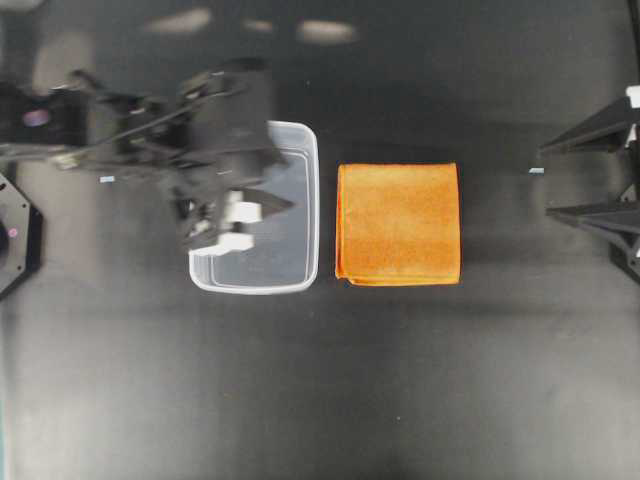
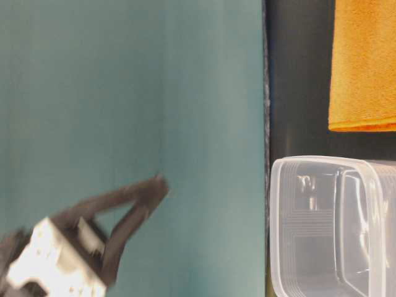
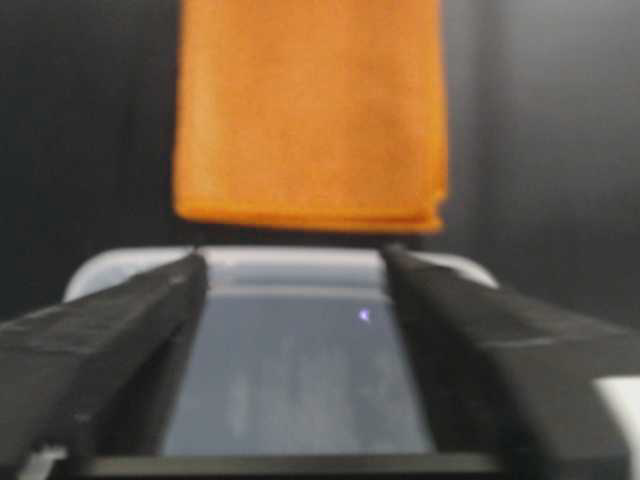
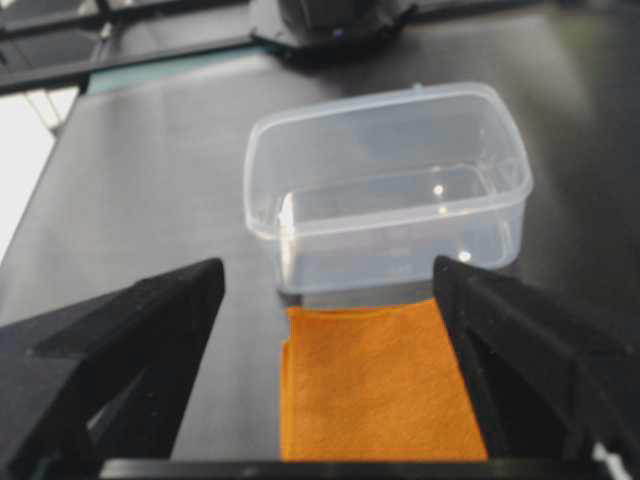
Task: Place the orange towel into the container with the left arm.
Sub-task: 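Lower the left gripper onto the orange towel and close on it, then lift the orange towel with the left gripper and carry it leftward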
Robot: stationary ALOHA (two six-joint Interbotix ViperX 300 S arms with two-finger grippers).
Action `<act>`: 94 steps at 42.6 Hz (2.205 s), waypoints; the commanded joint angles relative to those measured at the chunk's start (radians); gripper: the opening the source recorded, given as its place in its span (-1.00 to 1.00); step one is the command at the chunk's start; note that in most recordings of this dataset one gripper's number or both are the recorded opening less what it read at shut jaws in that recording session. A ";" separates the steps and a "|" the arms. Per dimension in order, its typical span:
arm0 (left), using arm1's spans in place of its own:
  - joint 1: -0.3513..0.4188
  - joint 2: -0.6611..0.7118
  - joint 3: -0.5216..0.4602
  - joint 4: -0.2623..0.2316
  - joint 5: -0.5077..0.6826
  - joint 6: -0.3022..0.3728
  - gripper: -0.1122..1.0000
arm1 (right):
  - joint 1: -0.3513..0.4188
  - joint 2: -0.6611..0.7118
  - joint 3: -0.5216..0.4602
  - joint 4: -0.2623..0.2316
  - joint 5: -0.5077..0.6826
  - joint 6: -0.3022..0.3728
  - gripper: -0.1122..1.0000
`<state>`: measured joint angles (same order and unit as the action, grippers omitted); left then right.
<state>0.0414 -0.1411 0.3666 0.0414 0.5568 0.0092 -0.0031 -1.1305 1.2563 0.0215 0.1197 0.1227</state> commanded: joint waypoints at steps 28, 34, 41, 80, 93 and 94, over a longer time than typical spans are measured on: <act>-0.058 0.649 -0.647 0.005 0.293 0.071 0.80 | 0.005 -0.066 -0.009 0.003 -0.061 0.025 0.65; -0.048 0.703 -0.657 0.005 0.296 0.067 0.80 | 0.005 -0.075 -0.012 0.005 -0.112 0.025 0.65; -0.038 0.752 -0.657 0.005 0.296 0.063 0.80 | 0.015 -0.086 -0.014 0.005 -0.183 0.025 0.65; -0.043 0.758 -0.684 0.005 0.311 0.075 -0.69 | 0.026 -0.091 -0.015 0.003 -0.183 0.020 0.64; -0.049 0.611 -0.779 0.005 0.368 0.077 -0.69 | 0.026 -0.094 -0.018 0.003 -0.169 0.023 0.64; -0.049 0.592 -0.781 0.005 0.383 0.077 -0.69 | 0.026 -0.094 -0.018 0.003 -0.167 0.025 0.64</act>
<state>0.0000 0.5415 -0.3835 0.0430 0.9035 0.0828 0.0199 -1.2303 1.2563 0.0215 -0.0491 0.1427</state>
